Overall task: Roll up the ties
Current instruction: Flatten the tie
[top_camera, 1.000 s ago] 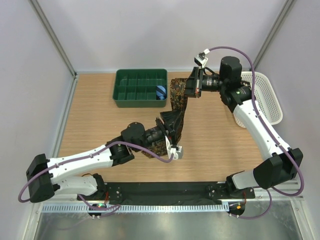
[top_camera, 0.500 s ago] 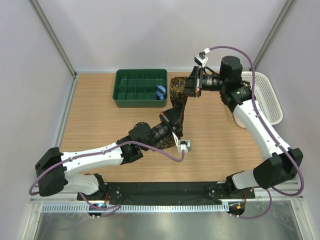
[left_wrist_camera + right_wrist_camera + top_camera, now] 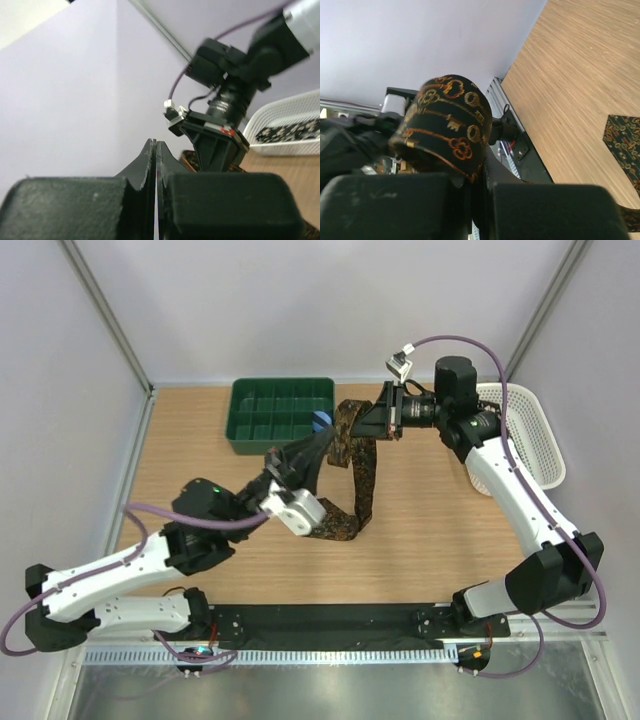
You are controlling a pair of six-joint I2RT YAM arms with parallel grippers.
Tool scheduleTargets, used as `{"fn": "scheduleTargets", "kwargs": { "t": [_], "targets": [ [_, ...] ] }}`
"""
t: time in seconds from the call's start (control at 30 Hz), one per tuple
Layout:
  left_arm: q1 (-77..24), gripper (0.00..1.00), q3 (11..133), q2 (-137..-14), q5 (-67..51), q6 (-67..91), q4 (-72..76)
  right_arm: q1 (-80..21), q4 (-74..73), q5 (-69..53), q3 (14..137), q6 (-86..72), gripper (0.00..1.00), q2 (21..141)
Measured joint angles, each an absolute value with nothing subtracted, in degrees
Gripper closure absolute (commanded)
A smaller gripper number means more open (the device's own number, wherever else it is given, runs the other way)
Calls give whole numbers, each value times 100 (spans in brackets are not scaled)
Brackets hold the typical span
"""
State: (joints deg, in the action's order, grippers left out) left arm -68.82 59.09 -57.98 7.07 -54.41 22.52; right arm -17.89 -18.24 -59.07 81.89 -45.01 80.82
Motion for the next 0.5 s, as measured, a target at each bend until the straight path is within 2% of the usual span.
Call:
{"fn": "scheduleTargets", "kwargs": {
  "t": [0.23, 0.27, 0.3, 0.33, 0.4, 0.5],
  "targets": [
    [-6882, 100, 7102, -5693, 1422, -3664, 1420, -1938, -2270, -5852, 8066, -3819, 99, 8128],
    [-6882, 95, 7155, -5697, 1448, -3544, 1258, -1984, -2338, -5841, 8027, -3745, 99, 8128],
    [-6879, 84, 7148, -5680, 1426, -3472, 1083, -2016, -2425, -5830, 7990, -3684, 99, 8128],
    [-6877, 57, 7085, -5642, 1363, -3468, 928, -2045, -2517, -5817, 7975, -3640, 99, 8128],
    [-6877, 38, 6759, -5518, 1238, -3546, 803, -2069, -2648, -5800, 7968, -3607, 99, 8130],
    [-6877, 25, 5955, -5236, 1050, -3876, 681, -2067, -2668, -5784, 7975, -3658, 99, 8128]
  ]
}}
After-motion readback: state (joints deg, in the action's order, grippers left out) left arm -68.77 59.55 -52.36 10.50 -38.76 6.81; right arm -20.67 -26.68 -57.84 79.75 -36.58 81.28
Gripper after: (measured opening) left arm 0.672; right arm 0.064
